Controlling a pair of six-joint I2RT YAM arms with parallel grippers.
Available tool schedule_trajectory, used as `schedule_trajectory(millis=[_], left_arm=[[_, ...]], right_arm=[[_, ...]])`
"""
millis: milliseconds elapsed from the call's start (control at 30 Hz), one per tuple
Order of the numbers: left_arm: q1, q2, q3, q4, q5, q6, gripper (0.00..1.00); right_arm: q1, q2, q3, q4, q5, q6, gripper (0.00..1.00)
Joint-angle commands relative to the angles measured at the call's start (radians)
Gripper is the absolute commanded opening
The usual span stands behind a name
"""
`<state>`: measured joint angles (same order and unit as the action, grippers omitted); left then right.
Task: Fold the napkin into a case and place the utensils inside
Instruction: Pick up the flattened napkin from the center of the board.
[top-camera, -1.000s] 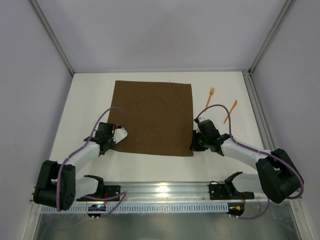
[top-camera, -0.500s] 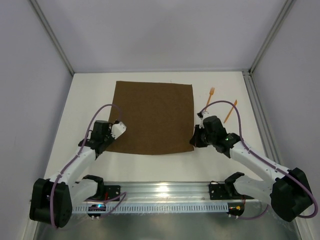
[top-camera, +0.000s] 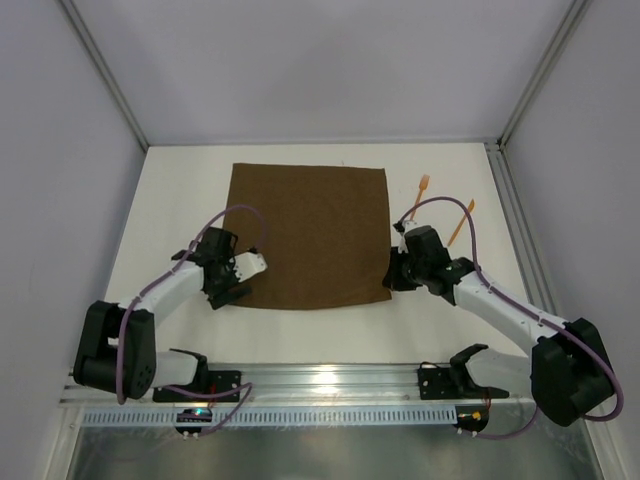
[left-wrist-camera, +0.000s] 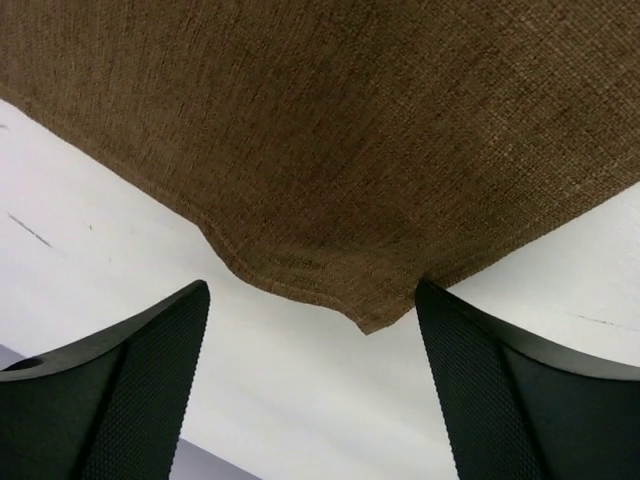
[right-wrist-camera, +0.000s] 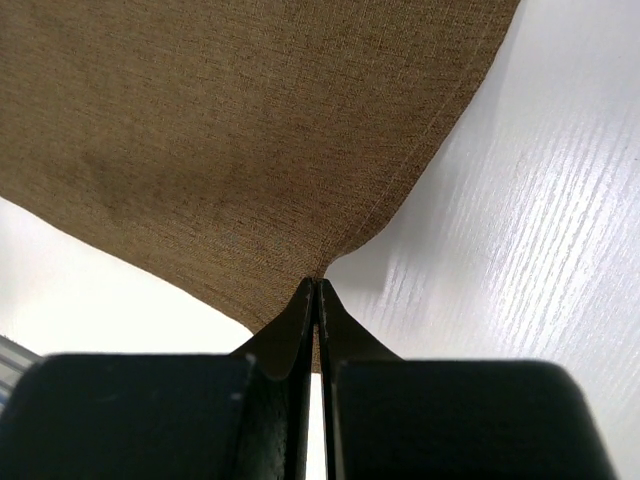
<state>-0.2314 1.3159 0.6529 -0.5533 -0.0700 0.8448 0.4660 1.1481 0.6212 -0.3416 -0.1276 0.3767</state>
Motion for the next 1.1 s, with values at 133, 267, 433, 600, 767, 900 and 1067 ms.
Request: schedule_trajectory(millis=[133, 267, 433, 600, 767, 900, 1067], left_arm=[[0.003, 0.06, 0.031, -0.112, 0.1, 0.085, 0.62], [0.012, 0.031, 0.056, -0.247, 0.156, 0.103, 0.49], [0.017, -0.081, 0.062, -0.295, 0.194, 0.111, 0.53], [0.017, -0.119, 0.013, -0.259, 0.149, 0.131, 0.56], [0.023, -0.018, 0.01, -0.182, 0.13, 0.108, 0.55], [0.055, 0.048, 0.008, -0.097, 0.111, 0.109, 0.54], [0.055, 0.118, -0.001, -0.039, 0.115, 0.083, 0.49]], right_arm=[[-0.003, 0.018, 0.057, 0.024, 0.002, -0.028, 0.03], [-0.004, 0.022, 0.066, 0.024, 0.005, -0.032, 0.03], [-0.003, 0.032, 0.068, 0.026, -0.003, -0.033, 0.03], [-0.004, 0.025, 0.066, 0.023, -0.003, -0.035, 0.03], [-0.003, 0.025, 0.066, 0.023, -0.001, -0.038, 0.03], [-0.003, 0.029, 0.063, 0.026, -0.003, -0.038, 0.03], [-0.003, 0.03, 0.057, 0.03, -0.003, -0.038, 0.03]])
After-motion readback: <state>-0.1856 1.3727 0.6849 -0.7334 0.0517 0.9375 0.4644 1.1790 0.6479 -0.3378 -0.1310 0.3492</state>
